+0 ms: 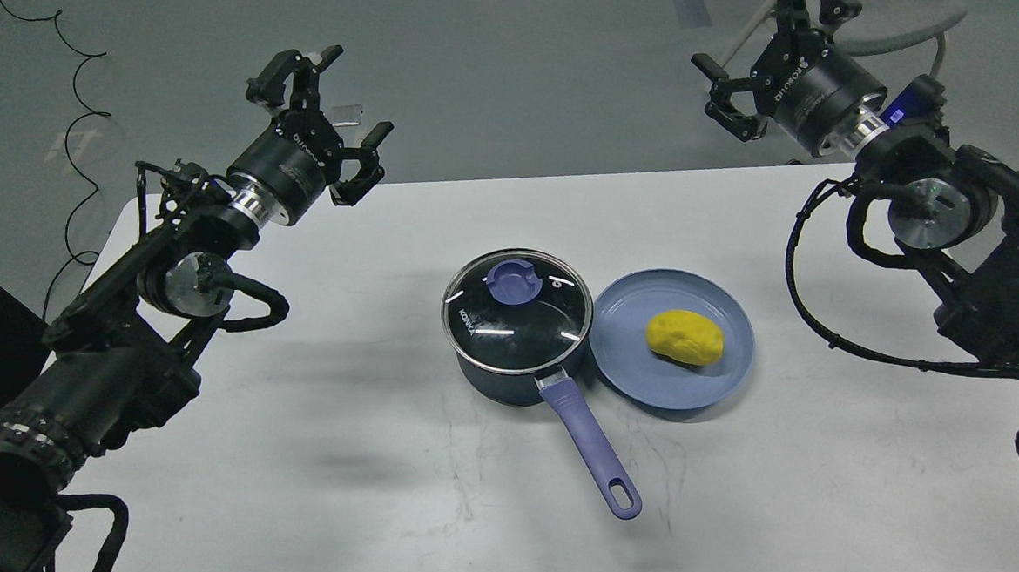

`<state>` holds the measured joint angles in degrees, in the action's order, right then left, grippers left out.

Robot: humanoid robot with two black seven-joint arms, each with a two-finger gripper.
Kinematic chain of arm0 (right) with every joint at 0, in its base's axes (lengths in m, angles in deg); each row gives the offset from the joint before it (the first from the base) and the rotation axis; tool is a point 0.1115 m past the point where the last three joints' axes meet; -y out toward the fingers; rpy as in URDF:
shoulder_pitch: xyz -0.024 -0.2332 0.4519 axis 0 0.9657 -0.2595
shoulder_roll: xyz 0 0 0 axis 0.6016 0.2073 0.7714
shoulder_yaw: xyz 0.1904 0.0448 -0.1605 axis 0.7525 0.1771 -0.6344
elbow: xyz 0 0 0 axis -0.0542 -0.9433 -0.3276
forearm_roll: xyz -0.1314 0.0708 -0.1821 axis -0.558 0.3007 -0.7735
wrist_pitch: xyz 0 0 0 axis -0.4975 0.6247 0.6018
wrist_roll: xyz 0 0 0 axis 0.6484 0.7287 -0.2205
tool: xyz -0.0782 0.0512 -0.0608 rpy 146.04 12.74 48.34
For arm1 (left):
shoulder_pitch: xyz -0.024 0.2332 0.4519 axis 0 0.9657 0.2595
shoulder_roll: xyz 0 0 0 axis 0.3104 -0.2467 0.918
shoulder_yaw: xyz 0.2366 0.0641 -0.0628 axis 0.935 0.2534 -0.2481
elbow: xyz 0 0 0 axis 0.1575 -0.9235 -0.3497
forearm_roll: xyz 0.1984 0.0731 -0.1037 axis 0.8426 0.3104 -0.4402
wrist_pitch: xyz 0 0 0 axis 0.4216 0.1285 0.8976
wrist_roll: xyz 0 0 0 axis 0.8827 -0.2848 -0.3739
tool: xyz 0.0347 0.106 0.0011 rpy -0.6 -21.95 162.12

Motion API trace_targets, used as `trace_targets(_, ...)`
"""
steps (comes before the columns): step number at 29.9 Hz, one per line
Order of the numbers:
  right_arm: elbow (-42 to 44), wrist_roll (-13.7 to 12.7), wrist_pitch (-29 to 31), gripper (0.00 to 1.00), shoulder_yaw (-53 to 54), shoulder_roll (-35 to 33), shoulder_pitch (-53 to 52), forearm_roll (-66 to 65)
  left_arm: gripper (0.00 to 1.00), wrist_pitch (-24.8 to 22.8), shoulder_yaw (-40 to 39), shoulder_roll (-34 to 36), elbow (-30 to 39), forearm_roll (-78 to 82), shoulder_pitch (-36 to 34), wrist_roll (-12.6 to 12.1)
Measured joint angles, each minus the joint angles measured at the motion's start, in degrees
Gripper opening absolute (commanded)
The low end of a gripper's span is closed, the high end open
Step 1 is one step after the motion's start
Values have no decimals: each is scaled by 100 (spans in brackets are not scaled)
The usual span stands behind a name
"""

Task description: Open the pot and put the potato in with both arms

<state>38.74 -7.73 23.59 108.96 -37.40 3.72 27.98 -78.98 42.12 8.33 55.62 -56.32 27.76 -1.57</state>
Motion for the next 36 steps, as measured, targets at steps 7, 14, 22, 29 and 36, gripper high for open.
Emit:
trace_targets(7, 33, -82, -19, 100, -24, 247, 86, -22, 99, -38, -47, 172, 237, 6, 386, 189)
trace_targets(14, 44, -94, -24, 100, -75, 291, 97, -44, 99, -27, -26, 207, 257, 2, 409, 198)
trace_targets(22, 38, -106, -13, 100, -85, 265, 55, -43, 99, -58, -15, 203, 259, 1, 399, 152)
trace_targets(29, 35, -115, -13, 100, -103, 258, 49, -49, 99, -64, -20, 214, 266, 1, 388, 183)
trace_targets(36, 35, -175, -13, 100, -109, 254, 52, -50, 99, -86, -31, 261, 268, 1, 398, 194)
